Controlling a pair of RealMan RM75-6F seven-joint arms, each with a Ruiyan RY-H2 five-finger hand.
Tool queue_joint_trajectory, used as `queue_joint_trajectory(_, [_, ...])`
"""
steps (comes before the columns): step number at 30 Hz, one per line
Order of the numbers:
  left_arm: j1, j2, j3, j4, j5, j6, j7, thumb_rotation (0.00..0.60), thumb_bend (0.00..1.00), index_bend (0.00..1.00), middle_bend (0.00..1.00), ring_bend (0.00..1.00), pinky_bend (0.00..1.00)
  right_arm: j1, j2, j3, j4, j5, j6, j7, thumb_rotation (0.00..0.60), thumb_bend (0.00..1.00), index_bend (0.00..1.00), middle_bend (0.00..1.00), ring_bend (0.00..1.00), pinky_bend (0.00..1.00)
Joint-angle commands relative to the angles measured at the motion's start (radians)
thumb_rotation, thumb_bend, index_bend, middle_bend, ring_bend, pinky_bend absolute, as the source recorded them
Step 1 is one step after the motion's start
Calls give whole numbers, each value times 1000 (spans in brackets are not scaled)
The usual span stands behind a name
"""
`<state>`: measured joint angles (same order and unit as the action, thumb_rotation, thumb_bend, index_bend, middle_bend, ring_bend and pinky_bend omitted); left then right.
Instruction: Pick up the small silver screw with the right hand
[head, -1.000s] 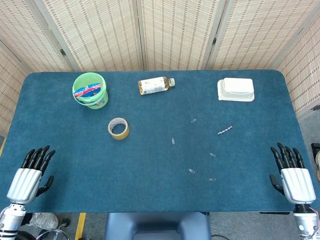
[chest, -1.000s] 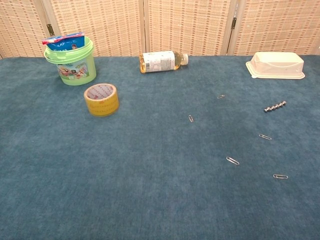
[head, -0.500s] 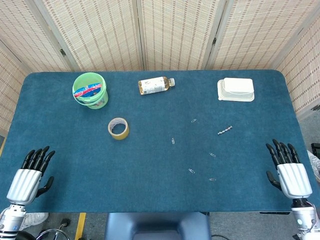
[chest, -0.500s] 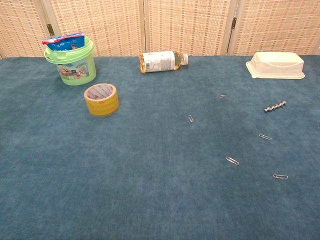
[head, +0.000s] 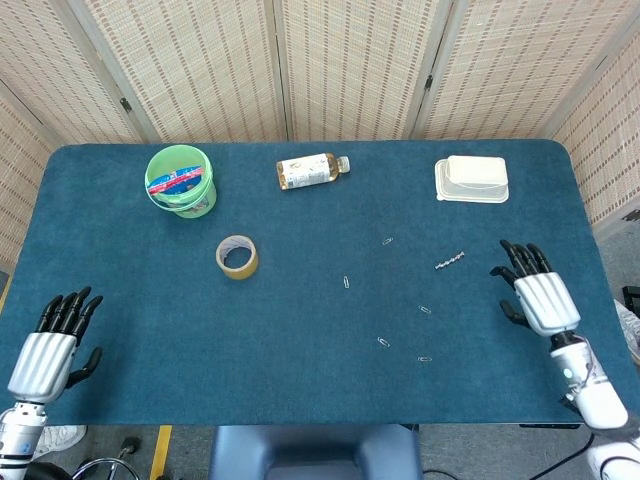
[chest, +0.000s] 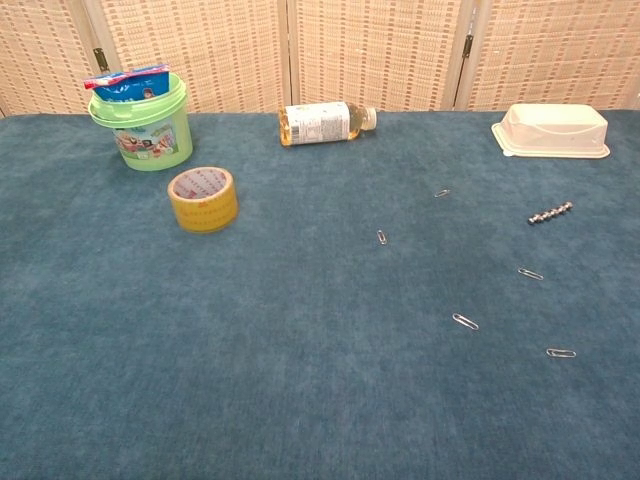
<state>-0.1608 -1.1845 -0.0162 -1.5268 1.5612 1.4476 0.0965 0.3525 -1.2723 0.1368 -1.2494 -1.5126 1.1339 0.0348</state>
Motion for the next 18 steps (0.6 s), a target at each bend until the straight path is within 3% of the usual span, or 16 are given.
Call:
queue_joint_trajectory(1, [-1, 1, -2, 2, -2, 0, -5, 600, 470, 0, 36, 48, 83, 112, -103, 30, 170, 35, -113, 78, 600, 383, 377, 0, 0, 0])
queue_joint_trajectory(7, [-1, 7, -4, 7, -3, 2, -28, 600, 470, 0, 36, 42, 84, 187, -228, 20, 344, 37, -183, 157, 600, 383, 396, 0, 0, 0])
queue_joint_trajectory(18, [1, 19, 4, 10, 16, 12, -65, 600, 471, 0, 36, 42, 83, 262, -413, -32, 588, -2, -209, 168, 600, 383, 407, 0, 0, 0])
